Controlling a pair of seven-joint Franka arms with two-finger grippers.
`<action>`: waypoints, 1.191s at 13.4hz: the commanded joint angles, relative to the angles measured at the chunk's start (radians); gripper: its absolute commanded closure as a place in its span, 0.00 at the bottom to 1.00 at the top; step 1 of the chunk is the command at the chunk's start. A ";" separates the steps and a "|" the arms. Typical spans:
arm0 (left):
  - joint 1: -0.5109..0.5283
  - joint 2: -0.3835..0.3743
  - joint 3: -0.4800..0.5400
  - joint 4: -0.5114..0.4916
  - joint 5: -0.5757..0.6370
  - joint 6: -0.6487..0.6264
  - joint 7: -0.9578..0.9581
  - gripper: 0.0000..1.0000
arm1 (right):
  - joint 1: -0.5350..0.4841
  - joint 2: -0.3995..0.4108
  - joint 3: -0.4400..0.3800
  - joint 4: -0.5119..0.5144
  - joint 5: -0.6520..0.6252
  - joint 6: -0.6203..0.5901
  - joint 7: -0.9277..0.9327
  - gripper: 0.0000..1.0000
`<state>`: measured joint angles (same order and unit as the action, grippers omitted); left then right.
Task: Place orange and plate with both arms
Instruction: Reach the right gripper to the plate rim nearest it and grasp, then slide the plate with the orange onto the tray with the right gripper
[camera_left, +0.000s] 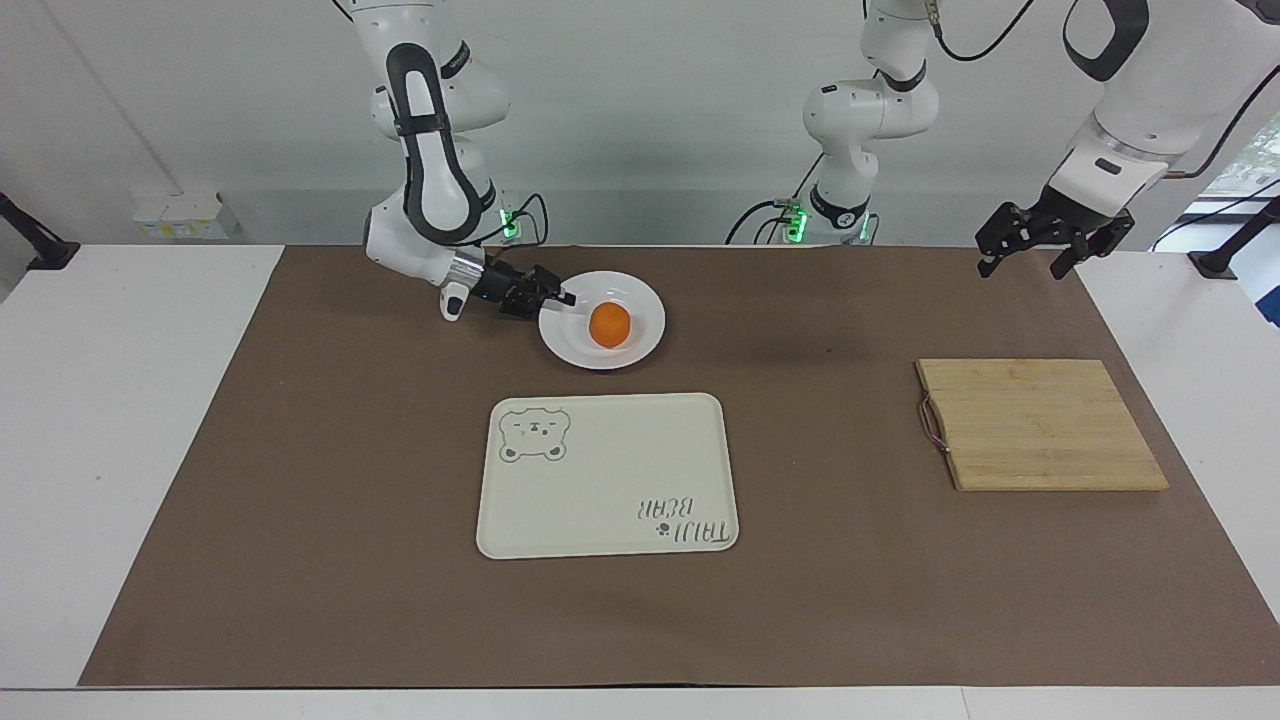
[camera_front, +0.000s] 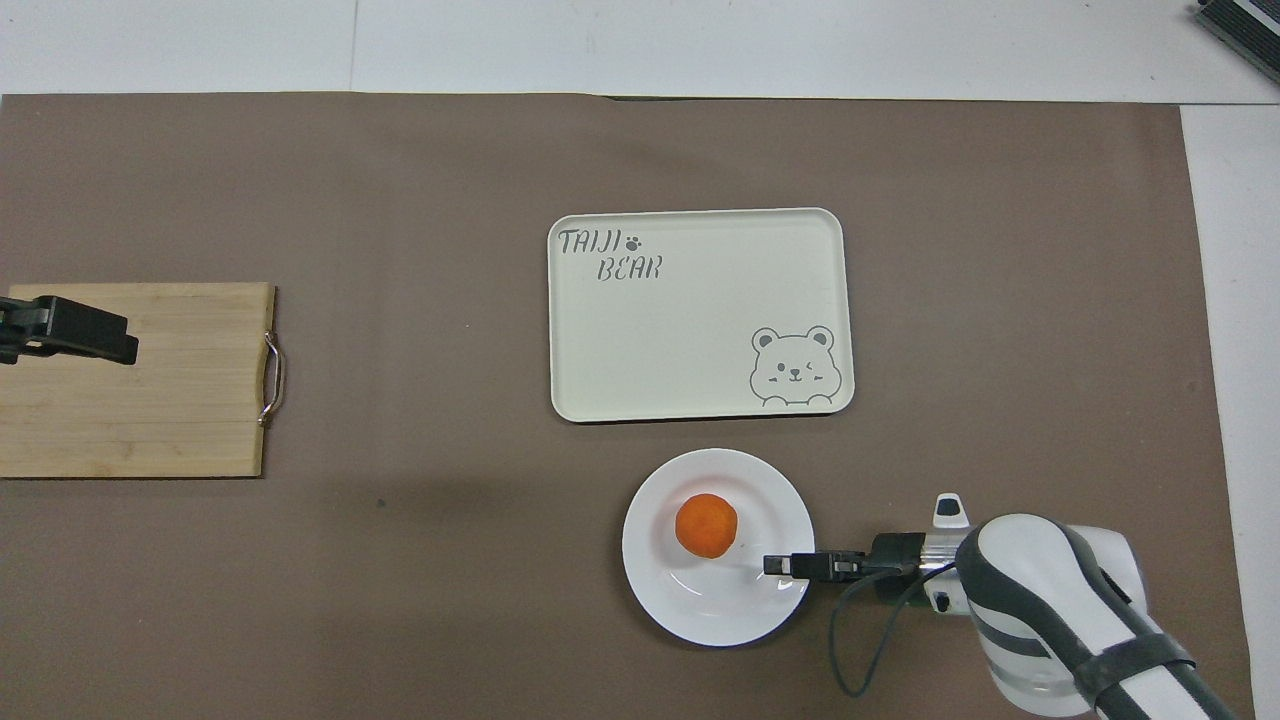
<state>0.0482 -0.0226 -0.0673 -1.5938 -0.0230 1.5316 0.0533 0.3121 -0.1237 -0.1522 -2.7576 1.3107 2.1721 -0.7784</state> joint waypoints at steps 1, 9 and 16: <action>0.010 -0.007 -0.008 0.009 0.014 -0.021 0.007 0.00 | -0.005 0.004 0.002 -0.010 0.032 0.012 -0.038 1.00; 0.010 -0.007 -0.008 0.009 0.014 -0.021 0.007 0.00 | -0.005 0.056 0.003 0.076 0.094 -0.023 -0.142 1.00; 0.010 -0.007 -0.008 0.009 0.014 -0.019 0.007 0.00 | 0.004 0.059 0.006 0.176 0.119 -0.029 0.008 1.00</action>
<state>0.0482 -0.0226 -0.0673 -1.5938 -0.0230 1.5316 0.0533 0.3141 -0.0748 -0.1501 -2.6335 1.3976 2.1617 -0.8180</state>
